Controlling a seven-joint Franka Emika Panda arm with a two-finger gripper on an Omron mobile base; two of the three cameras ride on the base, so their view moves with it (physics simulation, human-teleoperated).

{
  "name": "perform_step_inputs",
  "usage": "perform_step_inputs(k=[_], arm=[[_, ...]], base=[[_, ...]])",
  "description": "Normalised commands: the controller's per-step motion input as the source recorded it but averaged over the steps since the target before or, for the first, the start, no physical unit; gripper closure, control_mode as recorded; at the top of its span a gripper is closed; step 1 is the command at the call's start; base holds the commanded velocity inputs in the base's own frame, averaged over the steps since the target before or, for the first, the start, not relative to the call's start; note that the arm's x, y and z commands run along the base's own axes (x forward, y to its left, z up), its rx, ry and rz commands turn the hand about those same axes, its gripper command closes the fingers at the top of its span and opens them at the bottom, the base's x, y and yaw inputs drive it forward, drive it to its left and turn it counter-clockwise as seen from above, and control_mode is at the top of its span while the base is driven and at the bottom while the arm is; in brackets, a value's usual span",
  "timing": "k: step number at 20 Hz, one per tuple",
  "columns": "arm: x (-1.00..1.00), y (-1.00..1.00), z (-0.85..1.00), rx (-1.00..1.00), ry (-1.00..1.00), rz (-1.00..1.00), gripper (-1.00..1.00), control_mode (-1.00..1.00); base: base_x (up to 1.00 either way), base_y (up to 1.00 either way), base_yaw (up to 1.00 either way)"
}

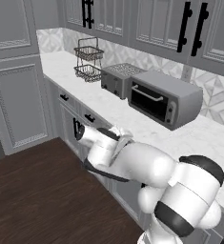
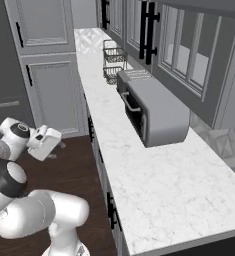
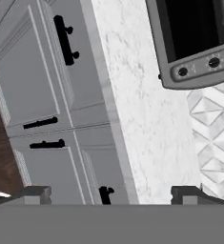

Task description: Take a straw from the drawer in front and place it inside the glass cup on the dining counter.

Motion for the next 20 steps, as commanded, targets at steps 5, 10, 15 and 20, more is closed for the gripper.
perform_step_inputs(k=[5,10,15,20], arm=[[0.47,-0.08,-0.42,-0.30,-0.07,-0.13,-1.00,-1.00],[0.36,-0.10,-0.26,-0.23,-0.10,-0.09,-1.00,-1.00],[0.39,-0.12,-0.21,-0.20,-0.08,-0.08,-1.00,-1.00],[0.41,-0.22,-0.23,-0.17,-0.02,-0.07,-1.00,-1.00]], base=[[0.00,0.00,0.00],[0.00,0.00,0.00],[0.00,0.00,0.00],[0.00,0.00,0.00]])
